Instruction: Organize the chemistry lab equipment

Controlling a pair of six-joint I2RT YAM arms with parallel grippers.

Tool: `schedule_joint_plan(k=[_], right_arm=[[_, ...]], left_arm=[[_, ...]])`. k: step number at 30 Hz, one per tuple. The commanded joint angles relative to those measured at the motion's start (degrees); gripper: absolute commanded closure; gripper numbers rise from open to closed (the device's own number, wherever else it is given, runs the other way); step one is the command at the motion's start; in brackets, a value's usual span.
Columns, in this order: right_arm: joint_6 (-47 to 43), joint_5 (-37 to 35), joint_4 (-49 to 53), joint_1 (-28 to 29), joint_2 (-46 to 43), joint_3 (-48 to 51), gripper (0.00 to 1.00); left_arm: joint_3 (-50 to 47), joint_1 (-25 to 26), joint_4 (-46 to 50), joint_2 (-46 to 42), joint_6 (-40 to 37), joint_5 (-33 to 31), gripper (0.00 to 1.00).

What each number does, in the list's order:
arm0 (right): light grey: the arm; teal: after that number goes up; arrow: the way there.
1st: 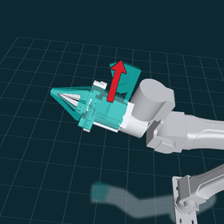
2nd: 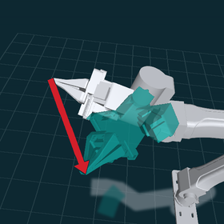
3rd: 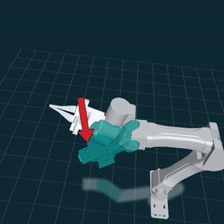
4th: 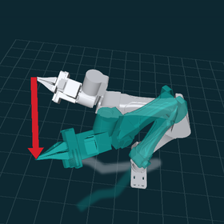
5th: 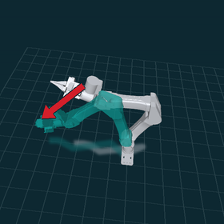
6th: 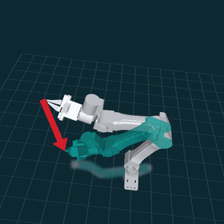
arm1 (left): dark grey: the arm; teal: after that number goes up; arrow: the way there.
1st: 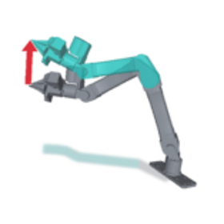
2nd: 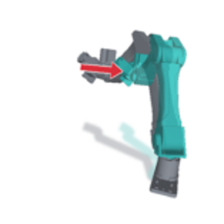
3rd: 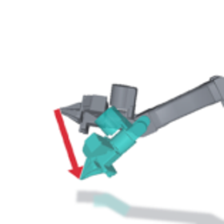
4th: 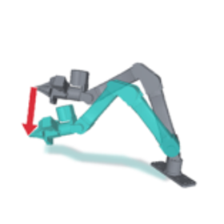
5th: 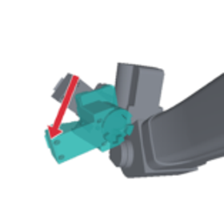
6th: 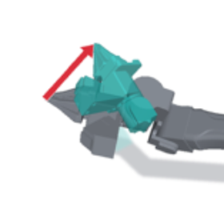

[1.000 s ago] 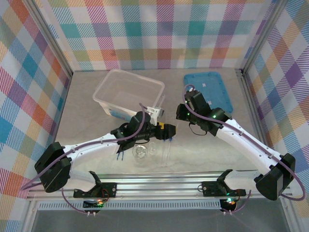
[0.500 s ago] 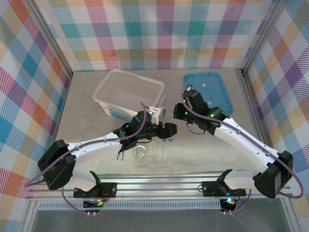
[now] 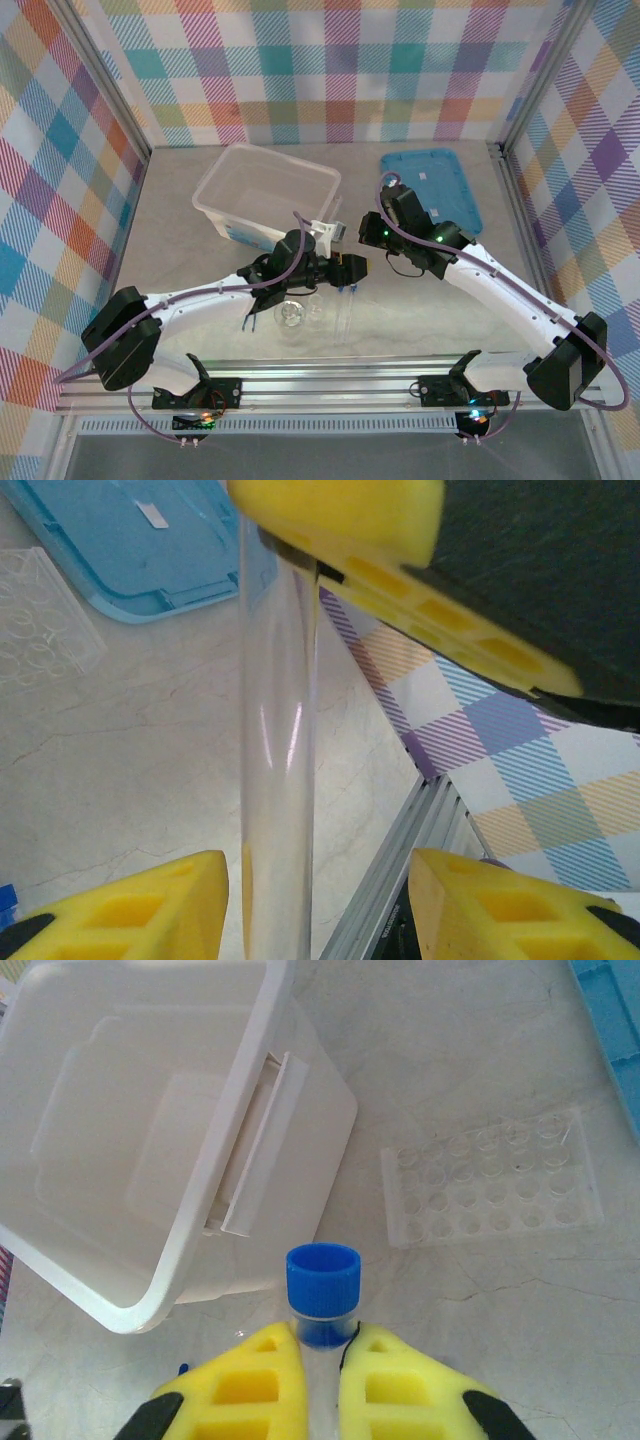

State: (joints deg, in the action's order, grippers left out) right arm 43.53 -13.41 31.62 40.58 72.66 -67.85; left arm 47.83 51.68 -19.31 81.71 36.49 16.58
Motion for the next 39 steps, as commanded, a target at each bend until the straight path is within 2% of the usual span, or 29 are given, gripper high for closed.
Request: schedule_joint_plan(k=[1,9,15,23,30,35,39], right_arm=[[1.6,-0.6,-1.9,0.4,-1.0,-1.7,0.92],[1.7,-0.9,-1.7,0.4,-0.5,-1.9,0.92],[2.0,-1.4,-1.8,0.4,-1.0,-1.3,0.92],[2.0,-0.8,-2.0,0.4,-1.2,-0.9,0.91],[0.5,0.3,0.6,0.1,-3.2,-2.2,0.53],[-2.5,3.9,4.5,-1.8,-6.2,-4.9,0.43],[-7.4,14.3,10.0,-6.9,-4.3,-10.2,0.38]], left_arm=[[0.5,0.6,-1.8,0.8,0.5,1.7,0.5],[-0.1,0.6,-2.6,0.2,0.3,1.9,0.58],[-0.4,0.6,-2.3,-0.7,-0.3,1.6,0.72],[-0.2,0.6,-1.3,-1.0,-2.0,1.2,0.82],[0.6,0.3,4.4,-3.1,-7.6,-0.4,0.84],[1.2,-0.2,8.9,-4.2,-11.9,-1.9,0.85],[1.5,-0.2,12.0,-4.6,-15.8,-2.8,0.84]])
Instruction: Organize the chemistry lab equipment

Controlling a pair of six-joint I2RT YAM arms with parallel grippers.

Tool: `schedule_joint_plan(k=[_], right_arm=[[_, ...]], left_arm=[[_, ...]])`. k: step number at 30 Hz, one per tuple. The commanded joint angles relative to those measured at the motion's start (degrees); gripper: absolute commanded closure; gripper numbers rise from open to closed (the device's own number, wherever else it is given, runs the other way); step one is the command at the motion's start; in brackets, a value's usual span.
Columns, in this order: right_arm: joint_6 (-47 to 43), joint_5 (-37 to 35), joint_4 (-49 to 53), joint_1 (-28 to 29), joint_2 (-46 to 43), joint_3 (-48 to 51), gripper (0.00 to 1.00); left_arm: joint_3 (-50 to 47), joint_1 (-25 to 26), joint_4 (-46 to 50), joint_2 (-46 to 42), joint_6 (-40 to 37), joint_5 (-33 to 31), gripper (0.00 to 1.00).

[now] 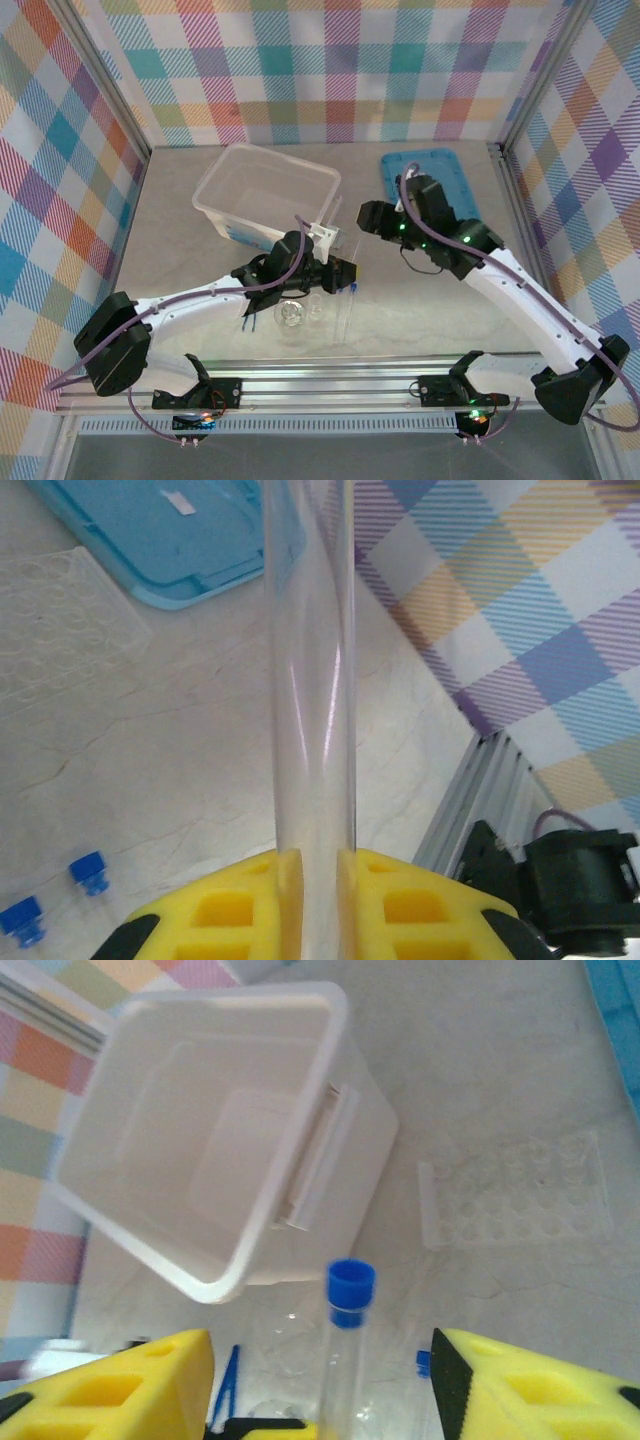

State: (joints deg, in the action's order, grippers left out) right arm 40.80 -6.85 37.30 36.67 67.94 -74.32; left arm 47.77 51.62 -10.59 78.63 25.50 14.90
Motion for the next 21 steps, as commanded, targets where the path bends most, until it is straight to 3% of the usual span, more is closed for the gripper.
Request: schedule_joint_plan(k=[1,5,10,14,21], right_arm=[[-6.2,10.5,5.6,-4.3,1.1,-5.0,0.37],[-10.9,20.1,10.3,-8.9,4.0,-8.9,0.33],[-15.4,25.7,16.3,-12.3,7.8,-11.5,0.3],[-16.3,34.4,14.0,-13.9,9.1,-8.2,0.3],[-16.1,43.0,10.6,-14.1,11.8,-5.5,0.31]], left_arm=[[1.6,-0.1,3.8,-1.6,-5.6,-1.3,0.84],[2.6,-0.1,6.9,-1.6,-9.5,-2.4,0.84],[2.8,-0.1,9.9,-3.4,-14.9,-4.0,0.84],[2.8,-0.1,11.7,-4.7,-18.6,-4.4,0.84],[1.8,-0.2,12.6,-6.2,-21.3,-4.3,0.85]])
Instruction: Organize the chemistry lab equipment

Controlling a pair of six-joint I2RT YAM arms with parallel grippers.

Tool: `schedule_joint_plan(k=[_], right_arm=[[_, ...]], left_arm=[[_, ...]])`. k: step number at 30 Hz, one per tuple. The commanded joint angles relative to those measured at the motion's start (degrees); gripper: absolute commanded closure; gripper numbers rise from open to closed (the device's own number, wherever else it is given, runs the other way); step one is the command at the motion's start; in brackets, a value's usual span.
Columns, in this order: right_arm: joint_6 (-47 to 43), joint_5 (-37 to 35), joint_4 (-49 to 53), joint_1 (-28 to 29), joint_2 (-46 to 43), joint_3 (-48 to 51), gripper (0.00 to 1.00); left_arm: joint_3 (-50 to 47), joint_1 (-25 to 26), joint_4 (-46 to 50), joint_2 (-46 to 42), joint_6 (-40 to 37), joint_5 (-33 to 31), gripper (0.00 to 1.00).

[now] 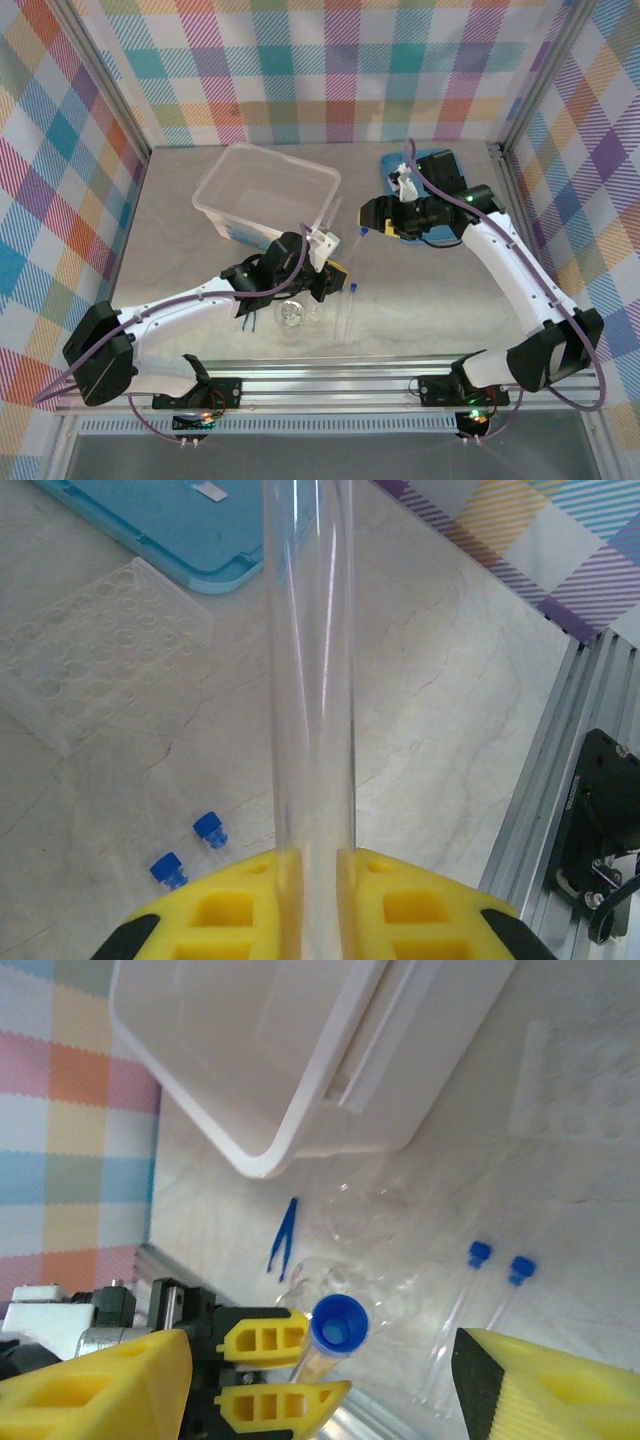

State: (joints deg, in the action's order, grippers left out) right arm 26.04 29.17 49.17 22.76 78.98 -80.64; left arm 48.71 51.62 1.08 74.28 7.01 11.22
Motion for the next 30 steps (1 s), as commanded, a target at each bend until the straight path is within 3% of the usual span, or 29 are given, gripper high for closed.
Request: schedule_joint_plan(k=[1,7,16,25,30], right_arm=[[-1.7,7.5,-0.8,-0.2,1.2,0.8,0.31],[-1.2,10.8,-2.4,-0.2,1.9,1.9,0.38],[-0.2,15.9,-5.3,-0.2,3.4,4.1,0.56],[-0.4,16.3,-5.4,-0.2,4.3,4.0,0.71],[-0.7,16.5,-5.0,-0.2,4.7,4.2,0.73]], left_arm=[[0.6,-0.1,0.7,-2.0,-2.8,-0.6,0.85],[0.0,-0.1,-0.3,-2.5,-3.1,-0.7,0.85],[-0.5,-0.1,-1.1,-2.4,-3.1,-0.6,0.85],[-0.6,-0.1,-1.3,-2.8,-3.0,-0.3,0.85],[-0.7,-0.1,-1.8,-2.9,-2.5,-0.5,0.85]])
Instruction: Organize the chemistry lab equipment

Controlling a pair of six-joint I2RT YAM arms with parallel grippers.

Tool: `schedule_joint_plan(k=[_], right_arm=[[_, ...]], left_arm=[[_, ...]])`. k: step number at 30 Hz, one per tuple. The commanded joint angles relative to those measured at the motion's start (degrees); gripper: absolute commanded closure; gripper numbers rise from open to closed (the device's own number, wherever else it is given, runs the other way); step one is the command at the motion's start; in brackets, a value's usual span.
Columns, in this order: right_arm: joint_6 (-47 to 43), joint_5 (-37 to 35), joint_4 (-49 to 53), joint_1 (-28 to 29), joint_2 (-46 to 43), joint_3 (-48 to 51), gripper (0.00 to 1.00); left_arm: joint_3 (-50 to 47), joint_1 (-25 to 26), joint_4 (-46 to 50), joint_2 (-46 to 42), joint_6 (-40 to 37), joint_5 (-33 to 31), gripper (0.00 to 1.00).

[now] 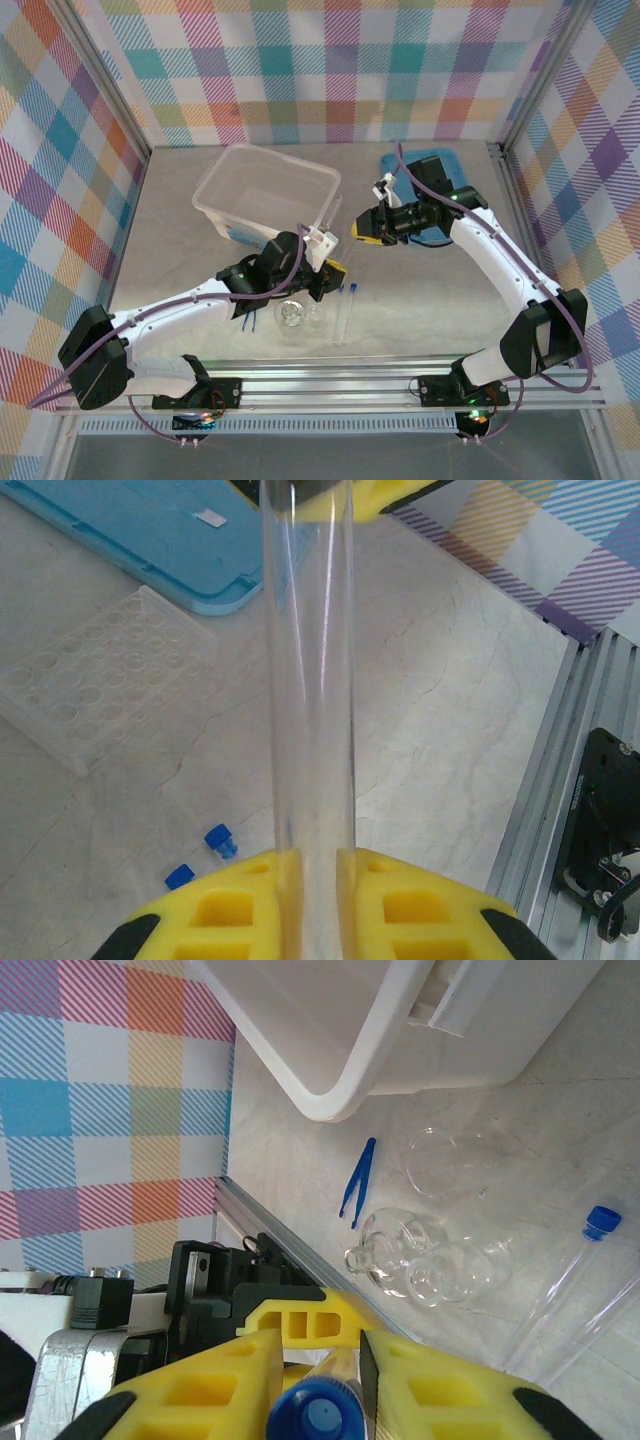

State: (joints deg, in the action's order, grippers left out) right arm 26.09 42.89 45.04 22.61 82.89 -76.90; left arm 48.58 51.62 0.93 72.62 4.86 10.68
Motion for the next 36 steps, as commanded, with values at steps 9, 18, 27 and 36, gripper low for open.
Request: schedule_joint_plan(k=[9,18,27,36], right_arm=[[-1.0,2.7,-1.3,0.0,1.6,0.4,0.8],[-1.8,-1.1,0.7,0.0,0.7,-0.4,0.88],[-2.5,-13.4,4.1,-0.1,-1.0,-2.4,0.88],[-1.6,-31.3,3.5,2.8,-3.7,-4.3,0.88]], left_arm=[[-0.5,-0.1,-2.0,-1.1,0.3,0.8,0.85],[-0.1,-0.1,-1.2,-1.5,0.6,-0.2,0.61],[-0.2,-0.8,-1.3,-4.9,2.6,-5.1,0.25],[-0.3,-7.7,1.4,-6.6,8.3,-11.2,0.19]])
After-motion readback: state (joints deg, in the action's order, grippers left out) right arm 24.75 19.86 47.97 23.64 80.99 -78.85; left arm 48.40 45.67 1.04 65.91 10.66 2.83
